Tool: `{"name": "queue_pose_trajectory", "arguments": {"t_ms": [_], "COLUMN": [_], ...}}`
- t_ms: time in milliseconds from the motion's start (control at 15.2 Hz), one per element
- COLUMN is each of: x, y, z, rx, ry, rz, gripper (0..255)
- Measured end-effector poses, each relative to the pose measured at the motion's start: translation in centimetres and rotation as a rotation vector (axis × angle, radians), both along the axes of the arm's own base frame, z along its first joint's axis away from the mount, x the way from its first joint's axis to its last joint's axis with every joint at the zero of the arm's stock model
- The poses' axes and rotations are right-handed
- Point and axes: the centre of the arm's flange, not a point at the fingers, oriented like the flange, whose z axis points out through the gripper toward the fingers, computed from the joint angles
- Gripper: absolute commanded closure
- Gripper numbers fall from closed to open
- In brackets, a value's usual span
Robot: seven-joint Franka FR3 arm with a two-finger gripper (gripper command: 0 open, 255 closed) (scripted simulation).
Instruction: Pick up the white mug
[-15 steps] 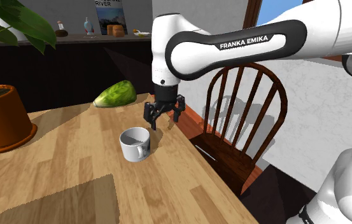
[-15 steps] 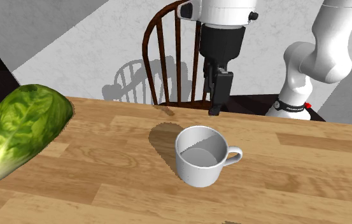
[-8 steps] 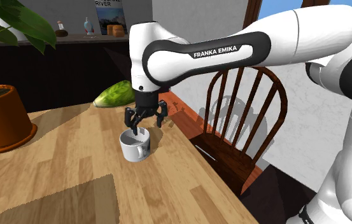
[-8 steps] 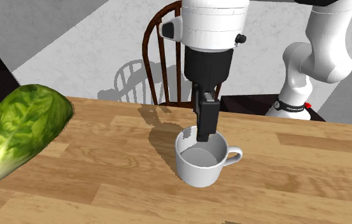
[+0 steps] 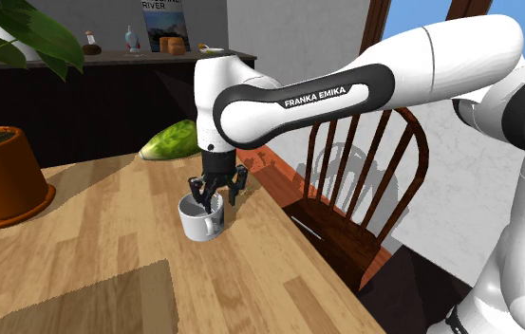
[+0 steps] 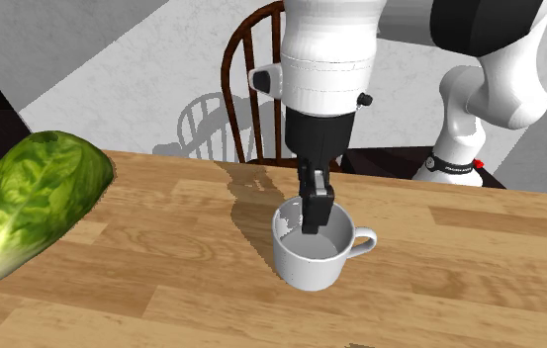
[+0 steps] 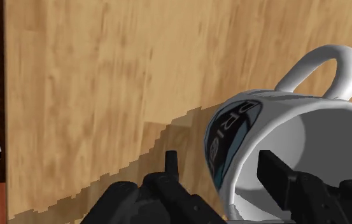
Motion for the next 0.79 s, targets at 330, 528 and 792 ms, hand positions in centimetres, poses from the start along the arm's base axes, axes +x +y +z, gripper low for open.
{"name": "queue_pose_trajectory", "arguments": {"t_ms": [330, 528, 792], "x": [0.0, 0.0, 0.0], "y": [0.0, 0.0, -0.1], "z": [-0.1, -0.1, 1.1], "rx": [0.0, 0.0, 0.0], "ry": [0.0, 0.0, 0.0], "rz": [0.0, 0.0, 0.0], "gripper": [255, 255, 255]}}
